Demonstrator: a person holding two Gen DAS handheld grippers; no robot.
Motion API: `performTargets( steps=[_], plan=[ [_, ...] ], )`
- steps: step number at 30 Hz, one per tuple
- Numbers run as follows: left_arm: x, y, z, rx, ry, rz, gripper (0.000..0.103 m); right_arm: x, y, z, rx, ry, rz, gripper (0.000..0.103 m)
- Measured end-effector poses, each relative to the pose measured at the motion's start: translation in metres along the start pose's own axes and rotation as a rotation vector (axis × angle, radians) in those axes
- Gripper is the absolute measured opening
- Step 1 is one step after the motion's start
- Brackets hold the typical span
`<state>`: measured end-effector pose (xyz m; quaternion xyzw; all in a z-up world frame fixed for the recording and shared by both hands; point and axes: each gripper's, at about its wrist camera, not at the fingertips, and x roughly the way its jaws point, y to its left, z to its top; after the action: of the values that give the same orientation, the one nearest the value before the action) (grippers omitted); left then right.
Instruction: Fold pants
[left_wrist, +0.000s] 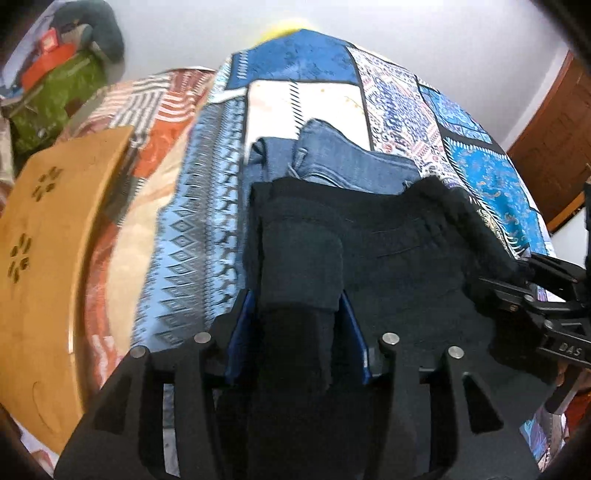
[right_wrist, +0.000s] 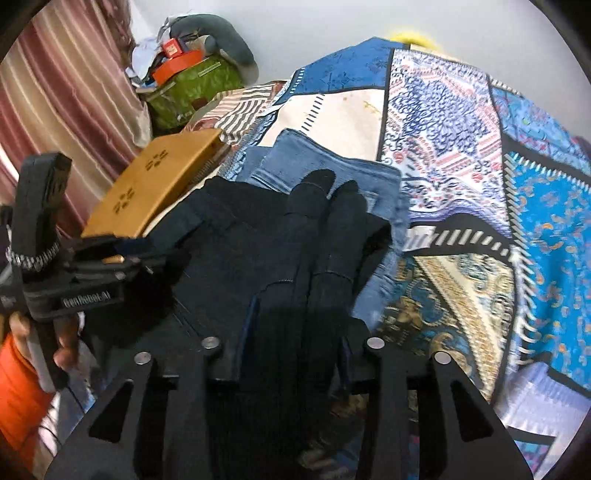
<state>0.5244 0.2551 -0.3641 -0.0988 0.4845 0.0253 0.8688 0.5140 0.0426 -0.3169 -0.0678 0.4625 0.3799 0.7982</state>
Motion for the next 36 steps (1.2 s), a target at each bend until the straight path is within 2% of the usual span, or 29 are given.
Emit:
performTargets(
  steps=[1,4,8,11,14,19,23,26,31,34,36],
  plan=[
    [-0.004,0.001,0.0,-0.005,-0.002,0.006,0.048,-0.005,0.0,-0.003,-0.007,-0.003,-0.016,0.043],
    [-0.029,0.0,-0.006,0.0,-0.02,0.035,0.048,-0.028,0.003,-0.011,-0.04,-0.008,-0.053,0.044],
    [-0.087,-0.017,-0.021,0.052,-0.093,0.073,0.048,-0.069,0.011,-0.019,-0.06,-0.042,-0.053,0.044],
    [-0.138,-0.033,-0.035,0.081,-0.147,0.078,0.048,-0.109,0.03,-0.025,-0.099,-0.107,-0.065,0.044],
    [-0.196,-0.05,-0.052,0.106,-0.223,0.07,0.048,-0.162,0.051,-0.036,-0.121,-0.2,-0.068,0.045],
    [-0.3,-0.074,-0.092,0.116,-0.381,0.045,0.051,-0.244,0.085,-0.062,-0.081,-0.387,-0.02,0.047],
    [-0.369,-0.096,-0.131,0.15,-0.532,0.086,0.052,-0.3,0.117,-0.088,-0.089,-0.523,-0.003,0.047],
    [-0.404,-0.112,-0.158,0.177,-0.627,0.115,0.052,-0.336,0.142,-0.111,-0.109,-0.616,-0.011,0.05],
    [-0.448,-0.13,-0.205,0.174,-0.771,0.12,0.053,-0.37,0.174,-0.144,-0.139,-0.74,-0.023,0.051],
    [-0.46,-0.137,-0.227,0.167,-0.829,0.117,0.069,-0.38,0.192,-0.161,-0.157,-0.79,-0.04,0.051],
    [-0.466,-0.138,-0.239,0.15,-0.853,0.107,0.085,-0.382,0.202,-0.17,-0.167,-0.811,-0.048,0.053]
  ],
)
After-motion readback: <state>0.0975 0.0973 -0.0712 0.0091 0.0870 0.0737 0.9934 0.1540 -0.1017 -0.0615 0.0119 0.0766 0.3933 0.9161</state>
